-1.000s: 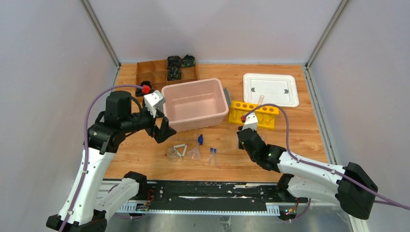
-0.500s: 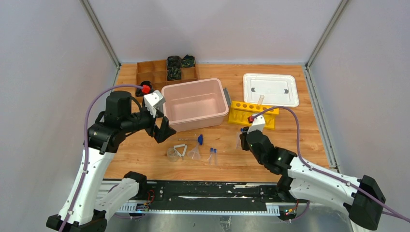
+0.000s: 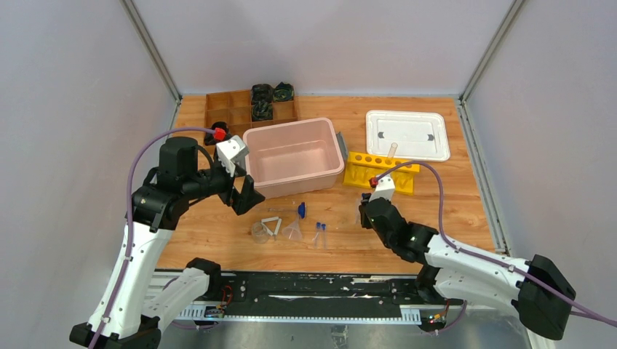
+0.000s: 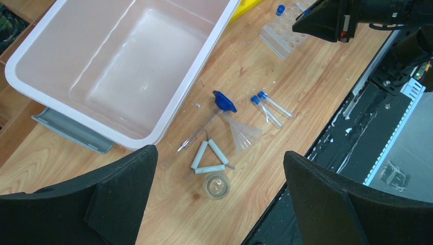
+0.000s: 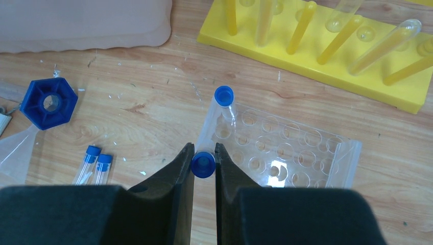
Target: Organize the chemistry lab equipment
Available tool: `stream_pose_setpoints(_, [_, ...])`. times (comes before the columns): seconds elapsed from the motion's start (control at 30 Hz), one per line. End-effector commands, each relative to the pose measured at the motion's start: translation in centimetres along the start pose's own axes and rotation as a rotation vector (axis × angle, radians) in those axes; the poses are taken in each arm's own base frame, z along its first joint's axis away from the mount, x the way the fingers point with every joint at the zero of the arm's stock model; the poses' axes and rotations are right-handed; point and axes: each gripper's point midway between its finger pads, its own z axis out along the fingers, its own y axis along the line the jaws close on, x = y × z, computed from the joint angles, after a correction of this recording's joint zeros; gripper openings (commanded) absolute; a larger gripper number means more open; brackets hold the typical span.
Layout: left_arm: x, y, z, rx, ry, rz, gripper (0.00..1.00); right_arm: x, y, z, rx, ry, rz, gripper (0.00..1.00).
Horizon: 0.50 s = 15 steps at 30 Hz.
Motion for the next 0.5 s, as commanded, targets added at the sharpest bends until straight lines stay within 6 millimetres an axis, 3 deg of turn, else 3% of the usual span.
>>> stream_pose_setpoints(0.0, [-1.0,-0.1,-0.6,-0.014,-0.030,0.023,1.00,3.2,-1.4,0.5,0.043,0.081,-0.028,0.00])
stream_pose_setpoints(0.17, [-0.9,0.0,-0.5,-0.014,-0.027,0.023,1.00,3.8,-1.8,0.5,0.057,0.092,-0.038,0.00])
stream_pose_setpoints(0.47, [-0.8,0.0,-0.4,-0.011,-0.022,0.019,1.00,1.0,-1.9,-0.7,0.044,0.022,-0.032,0.00])
